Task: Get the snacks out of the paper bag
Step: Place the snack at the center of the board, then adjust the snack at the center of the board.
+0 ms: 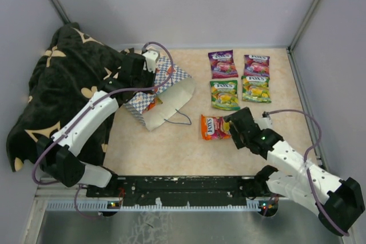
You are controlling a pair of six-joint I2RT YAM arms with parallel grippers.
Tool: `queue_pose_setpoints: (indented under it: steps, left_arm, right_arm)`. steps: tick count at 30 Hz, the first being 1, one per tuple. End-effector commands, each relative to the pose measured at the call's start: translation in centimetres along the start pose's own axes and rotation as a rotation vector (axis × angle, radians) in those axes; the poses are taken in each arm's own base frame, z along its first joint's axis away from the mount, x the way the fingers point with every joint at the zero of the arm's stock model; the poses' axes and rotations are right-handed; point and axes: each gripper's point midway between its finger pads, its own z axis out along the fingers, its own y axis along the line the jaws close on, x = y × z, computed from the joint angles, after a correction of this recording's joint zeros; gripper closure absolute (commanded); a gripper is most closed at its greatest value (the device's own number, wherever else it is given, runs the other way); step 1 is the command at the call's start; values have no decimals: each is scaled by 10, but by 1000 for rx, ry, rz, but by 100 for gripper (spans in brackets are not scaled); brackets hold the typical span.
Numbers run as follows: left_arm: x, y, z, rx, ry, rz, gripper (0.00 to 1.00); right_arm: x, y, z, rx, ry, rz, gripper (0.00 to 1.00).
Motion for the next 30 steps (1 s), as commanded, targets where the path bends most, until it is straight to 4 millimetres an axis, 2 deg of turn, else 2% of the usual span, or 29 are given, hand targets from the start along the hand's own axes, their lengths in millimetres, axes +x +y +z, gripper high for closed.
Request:
queue_pose_setpoints:
  steps: [1, 4, 6, 10, 12, 14, 17, 22, 26, 30]
  left_arm:
    - [0, 4, 6, 3, 0, -14, 100]
    - [2, 7, 8, -1, 7, -19, 100]
    - [3, 8, 9, 3, 9, -23, 100]
    - [4, 7, 12, 32, 13, -32, 100]
    - [5, 5, 13, 47, 18, -34, 100]
    - [6, 5, 14, 55, 19, -33, 100]
    - [5, 4, 14, 60, 17, -31, 100]
    - [3, 2, 12, 77, 9, -28, 100]
    - [1, -1, 9, 93, -2, -28, 100]
    - [-2, -2, 6, 102, -13, -26, 100]
  right_arm:
    - [-10, 16, -22, 3, -3, -178, 1]
    - [-23, 14, -32, 41, -33, -415, 1]
    - [-29, 23, -36, 18, -31, -634, 1]
    - [-4, 63, -41, -197, 132, -1054, 1]
    - [7, 68, -35, -193, 215, -1192, 1]
    - [8, 59, -26, -94, 298, -1321, 1]
    - [-5, 49, -13, 52, 298, -1422, 1]
    - [-17, 34, -9, 150, 342, -1548, 1]
    - [-12, 12, 0, 221, 457, -1632, 1]
    - [0, 4, 6, 203, 534, -1638, 1]
